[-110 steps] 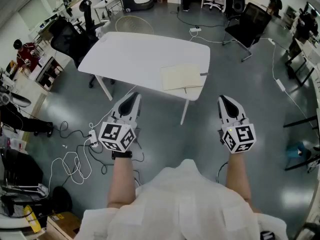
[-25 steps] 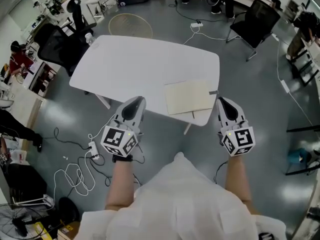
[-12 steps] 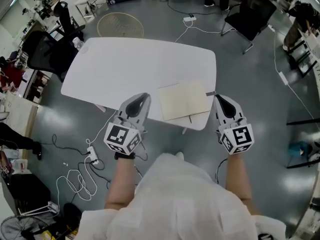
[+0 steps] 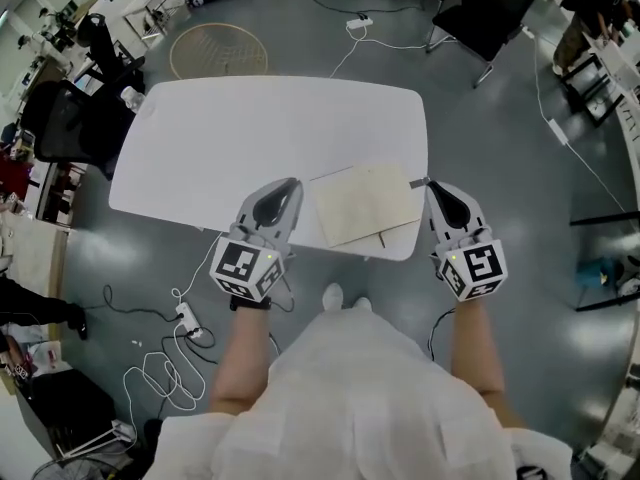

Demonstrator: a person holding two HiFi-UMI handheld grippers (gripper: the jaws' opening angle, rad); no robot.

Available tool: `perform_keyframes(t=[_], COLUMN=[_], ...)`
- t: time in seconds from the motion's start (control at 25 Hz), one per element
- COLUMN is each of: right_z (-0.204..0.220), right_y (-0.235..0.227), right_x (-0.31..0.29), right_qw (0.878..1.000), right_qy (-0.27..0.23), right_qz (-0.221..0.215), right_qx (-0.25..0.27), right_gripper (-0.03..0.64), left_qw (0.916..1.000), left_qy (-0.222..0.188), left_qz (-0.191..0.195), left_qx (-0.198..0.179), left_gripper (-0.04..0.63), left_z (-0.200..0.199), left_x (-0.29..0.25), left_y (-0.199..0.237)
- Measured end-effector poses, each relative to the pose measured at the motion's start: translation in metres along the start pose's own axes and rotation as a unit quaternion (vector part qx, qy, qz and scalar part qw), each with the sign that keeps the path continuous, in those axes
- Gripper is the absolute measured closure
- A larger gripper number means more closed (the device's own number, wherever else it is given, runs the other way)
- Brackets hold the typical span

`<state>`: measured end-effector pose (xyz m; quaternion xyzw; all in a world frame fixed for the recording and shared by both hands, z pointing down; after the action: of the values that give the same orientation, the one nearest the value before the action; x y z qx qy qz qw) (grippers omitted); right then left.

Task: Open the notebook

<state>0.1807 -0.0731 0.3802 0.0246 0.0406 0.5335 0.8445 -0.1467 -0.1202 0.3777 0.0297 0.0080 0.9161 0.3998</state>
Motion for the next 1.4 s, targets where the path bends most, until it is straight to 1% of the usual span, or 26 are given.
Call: perform_keyframes(t=[0.24,0.48,0.6,0.72,0.84,0.92,1.08,1.2,1.4], right_z=[0.016,0.041,0.054,0.063,0.067,0.074,0.088,0.099,0.124], right_y=[0.000,-0.006,-0.007,-0.014,-0.032,-0.039,-0.054,-0.060,-0.064], right_x=[-0.020,-0.036,-0.046,-0.045,-0.040,-0.045,-0.048,-0.058,-0.070], right_qw=[1.000,0.999,0.998,0.997,0.997,0.996,0.994,0.992,0.987], right_qy=[0.019,0.032,0.047,0.067,0.076,0.085,0.110,0.125,0.160], right_qz=[0.007,0.028,0.033,0.026,0.029,0.027,0.017,0.009,-0.009], right_qx=[-0.004,-0.014,-0.019,-0.019,-0.018,-0.016,-0.021,-0.023,-0.027], right_gripper=[0.592,0.583,0.575,0.569,0.564,0.554,0.544,0.538,0.529], left_qw=[0.9996,0.9985,0.9977,0.9974,0.9970,0.9972,0.9976,0.9976,0.9971], left_qy=[0.012,0.019,0.025,0.028,0.029,0.032,0.040,0.045,0.053], left_qz=[0.026,0.051,0.063,0.064,0.070,0.065,0.048,0.043,0.037], left_qx=[0.002,0.003,0.008,0.017,0.017,0.017,0.030,0.029,0.041], left_gripper=[0.569,0.569,0.569,0.569,0.569,0.569,0.569,0.569,0.569], left_z=[0.017,0.034,0.044,0.050,0.051,0.054,0.064,0.070,0.086], left_x=[-0.022,-0.048,-0.059,-0.065,-0.081,-0.088,-0.096,-0.104,-0.112], left_y=[0.023,0.039,0.048,0.040,0.029,0.030,0.022,0.020,0.016])
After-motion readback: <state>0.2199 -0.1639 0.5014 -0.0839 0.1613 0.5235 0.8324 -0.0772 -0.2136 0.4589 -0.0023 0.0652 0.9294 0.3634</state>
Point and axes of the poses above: the fingertips, and each gripper's own axes: x backward along the fingers, y to its left, z out of its underside, the point moved 10 cm from there along x, backward along the fingers, and after that the axes turned 5 degrees about -y, right-handed, at the moved point
